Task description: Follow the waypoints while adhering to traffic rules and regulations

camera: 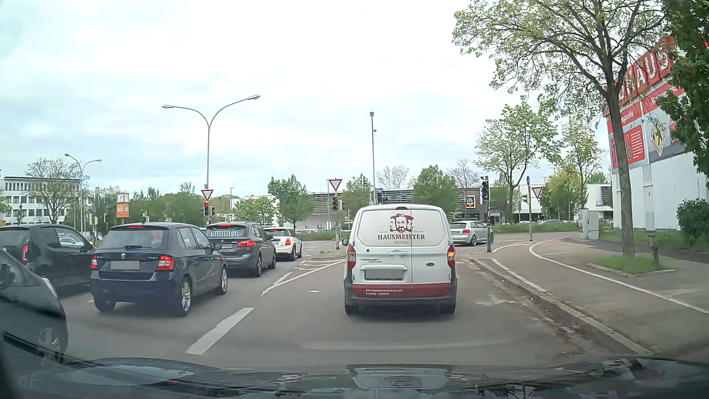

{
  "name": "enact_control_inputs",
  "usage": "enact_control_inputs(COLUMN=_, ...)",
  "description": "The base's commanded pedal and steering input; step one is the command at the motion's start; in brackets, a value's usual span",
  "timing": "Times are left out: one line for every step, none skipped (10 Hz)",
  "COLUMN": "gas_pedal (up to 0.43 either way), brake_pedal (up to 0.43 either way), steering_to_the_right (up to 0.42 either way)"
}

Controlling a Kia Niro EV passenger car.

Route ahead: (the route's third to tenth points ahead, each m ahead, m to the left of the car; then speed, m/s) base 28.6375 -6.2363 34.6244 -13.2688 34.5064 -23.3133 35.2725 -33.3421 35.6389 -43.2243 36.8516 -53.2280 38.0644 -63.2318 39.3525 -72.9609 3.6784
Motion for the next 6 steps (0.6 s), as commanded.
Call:
enact_control_inputs(gas_pedal=0.358, brake_pedal=0.0, steering_to_the_right=0.003)
enact_control_inputs(gas_pedal=0.339, brake_pedal=0.0, steering_to_the_right=0.003)
enact_control_inputs(gas_pedal=0.319, brake_pedal=0.0, steering_to_the_right=0.003)
enact_control_inputs(gas_pedal=0.311, brake_pedal=0.0, steering_to_the_right=0.003)
enact_control_inputs(gas_pedal=0.299, brake_pedal=0.0, steering_to_the_right=0.004)
enact_control_inputs(gas_pedal=0.26, brake_pedal=0.0, steering_to_the_right=0.004)
